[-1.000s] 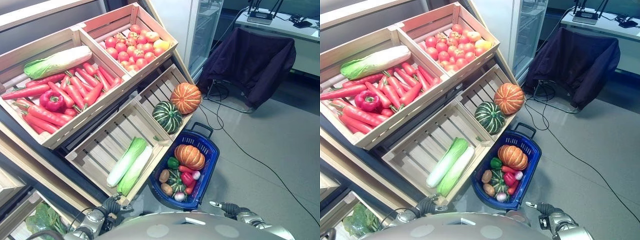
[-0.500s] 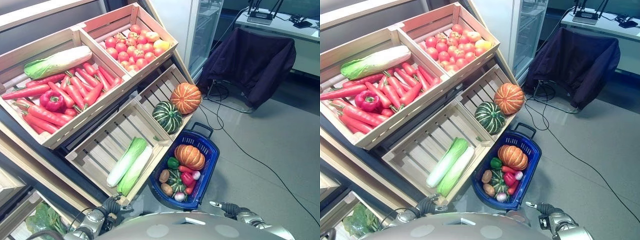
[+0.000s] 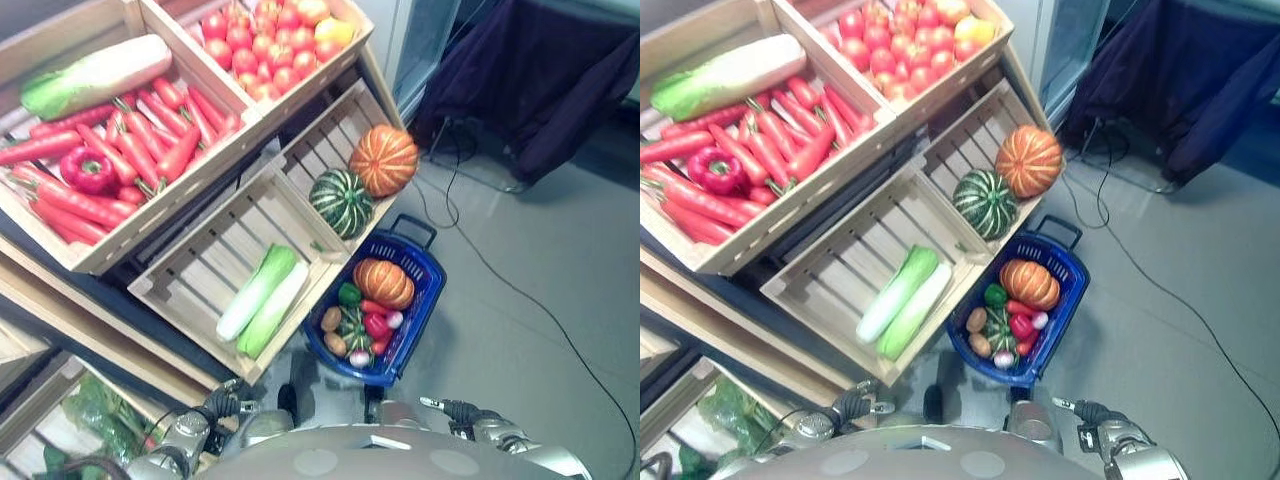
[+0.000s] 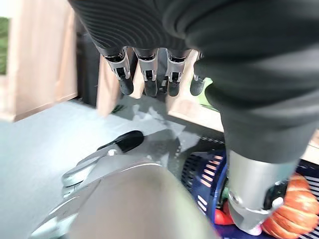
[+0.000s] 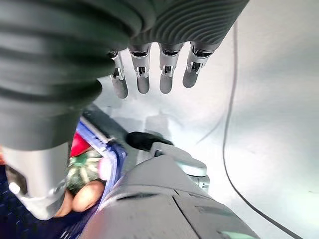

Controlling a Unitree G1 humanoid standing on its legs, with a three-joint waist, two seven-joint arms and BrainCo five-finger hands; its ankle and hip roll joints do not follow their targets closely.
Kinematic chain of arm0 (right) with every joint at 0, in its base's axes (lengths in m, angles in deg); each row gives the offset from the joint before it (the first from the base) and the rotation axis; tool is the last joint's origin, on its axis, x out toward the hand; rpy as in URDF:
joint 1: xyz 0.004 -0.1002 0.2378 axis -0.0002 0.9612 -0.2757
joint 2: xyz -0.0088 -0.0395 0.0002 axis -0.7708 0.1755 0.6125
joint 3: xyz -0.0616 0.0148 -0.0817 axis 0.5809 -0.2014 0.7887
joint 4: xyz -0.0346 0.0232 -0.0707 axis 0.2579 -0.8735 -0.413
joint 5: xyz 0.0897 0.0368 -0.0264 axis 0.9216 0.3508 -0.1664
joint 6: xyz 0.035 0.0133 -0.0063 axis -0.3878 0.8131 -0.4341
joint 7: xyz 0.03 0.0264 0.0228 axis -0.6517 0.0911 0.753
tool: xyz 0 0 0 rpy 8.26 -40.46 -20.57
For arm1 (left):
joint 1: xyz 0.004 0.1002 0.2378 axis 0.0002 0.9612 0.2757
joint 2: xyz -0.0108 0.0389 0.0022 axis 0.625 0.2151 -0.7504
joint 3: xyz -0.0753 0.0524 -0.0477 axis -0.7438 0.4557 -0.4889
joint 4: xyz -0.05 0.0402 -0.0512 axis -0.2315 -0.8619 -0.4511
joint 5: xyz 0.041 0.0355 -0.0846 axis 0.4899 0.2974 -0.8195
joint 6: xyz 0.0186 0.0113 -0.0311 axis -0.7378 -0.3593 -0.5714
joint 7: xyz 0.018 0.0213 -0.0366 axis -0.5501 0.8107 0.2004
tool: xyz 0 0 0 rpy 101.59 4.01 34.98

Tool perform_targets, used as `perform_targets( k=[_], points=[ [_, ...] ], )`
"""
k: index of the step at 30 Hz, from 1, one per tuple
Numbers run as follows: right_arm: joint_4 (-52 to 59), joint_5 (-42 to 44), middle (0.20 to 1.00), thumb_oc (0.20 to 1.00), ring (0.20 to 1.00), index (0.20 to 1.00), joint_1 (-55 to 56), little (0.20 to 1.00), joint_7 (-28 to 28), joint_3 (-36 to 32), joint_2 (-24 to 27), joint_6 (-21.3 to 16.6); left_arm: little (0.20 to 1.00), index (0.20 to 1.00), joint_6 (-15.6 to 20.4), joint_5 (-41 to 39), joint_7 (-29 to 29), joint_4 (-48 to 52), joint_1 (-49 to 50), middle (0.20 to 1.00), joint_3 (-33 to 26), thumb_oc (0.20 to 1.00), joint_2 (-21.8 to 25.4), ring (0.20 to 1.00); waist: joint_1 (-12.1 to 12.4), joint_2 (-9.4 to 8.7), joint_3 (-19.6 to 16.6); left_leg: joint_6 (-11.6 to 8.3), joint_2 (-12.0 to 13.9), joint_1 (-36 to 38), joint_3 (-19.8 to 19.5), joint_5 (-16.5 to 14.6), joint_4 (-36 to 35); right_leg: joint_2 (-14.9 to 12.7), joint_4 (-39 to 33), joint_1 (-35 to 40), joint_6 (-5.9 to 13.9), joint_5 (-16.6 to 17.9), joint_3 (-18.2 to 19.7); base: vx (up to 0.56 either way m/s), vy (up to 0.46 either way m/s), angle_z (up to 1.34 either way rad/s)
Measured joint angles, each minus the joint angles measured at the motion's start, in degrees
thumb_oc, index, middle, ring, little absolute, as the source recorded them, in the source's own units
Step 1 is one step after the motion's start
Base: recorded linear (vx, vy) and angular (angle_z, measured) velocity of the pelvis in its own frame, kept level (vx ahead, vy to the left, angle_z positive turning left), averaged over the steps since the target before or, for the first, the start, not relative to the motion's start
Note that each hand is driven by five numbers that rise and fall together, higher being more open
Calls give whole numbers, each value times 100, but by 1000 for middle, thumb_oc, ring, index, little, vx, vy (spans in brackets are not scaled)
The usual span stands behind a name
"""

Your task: Pick up fruits and vegetables into the basket

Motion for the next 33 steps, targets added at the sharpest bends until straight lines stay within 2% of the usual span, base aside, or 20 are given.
perform_targets(
  k=[3,6,12,15,20,22,26,33],
  points=[
    [15,145,1000,1000,1000,1000,-288,1000,-113,0,2,-13,1000,1000,93,-146,-56,26,-245,1000,-1,1000,0,1000,-9,51,353,-22,-1,-213,-68,72,0,5,3,-184,-16,45,-25,-97,-8,8],
    [45,289,1000,1000,1000,1000,-563,1000,-201,2,27,-47,1000,1000,329,-415,-76,178,-452,1000,-1,1000,4,1000,-13,119,655,-10,-2,-421,-130,106,0,14,3,-365,-26,65,-28,-86,0,9],
    [248,530,1000,1000,1000,1000,-981,1000,-218,17,94,-64,1000,1000,627,-864,-63,629,-780,1000,1,1000,22,1000,4,127,1101,-41,-16,-669,-138,151,37,36,6,-601,-68,117,-20,-74,-1,1],
    [296,681,1000,1000,1000,1000,-1252,1000,-220,13,199,-101,1000,1000,865,-1142,-76,1019,-1166,1000,5,1000,42,1000,40,127,1493,-47,-69,-928,-163,33,369,17,90,-725,-75,126,-17,-67,-10,6],
    [306,874,1000,1000,1000,1000,-1545,1000,-309,17,270,-122,1000,1000,1198,-1371,-318,1457,-1657,1000,48,1000,156,1000,71,112,1854,-42,-102,-1347,-169,-30,703,-20,340,-1091,-78,123,50,-94,-5,2],
    [329,955,1000,1000,1000,1000,-1682,1000,-350,19,265,-113,1000,1000,1300,-1372,-664,1760,-1872,1000,60,1000,251,1000,83,120,2008,-42,-123,-1565,-206,-66,907,-35,510,-1289,-53,94,166,-68,19,3],
    [364,1036,1000,1000,1000,1000,-1808,1000,-418,23,257,-110,1000,1000,1556,-1282,-1483,2223,-2048,1000,150,1000,400,1000,125,114,2015,-38,-157,-1937,-238,-68,1152,-66,776,-1675,-21,57,260,-58,3,1],
    [377,1127,1000,1000,1000,1000,-1881,1000,-498,225,248,-120,1000,1000,1692,-177,-3307,3043,-2374,1000,270,1000,830,1000,132,74,2058,-23,-226,-2588,-298,-109,1660,-126,1254,-2269,-33,-15,337,-28,-31,7]
  ],
)
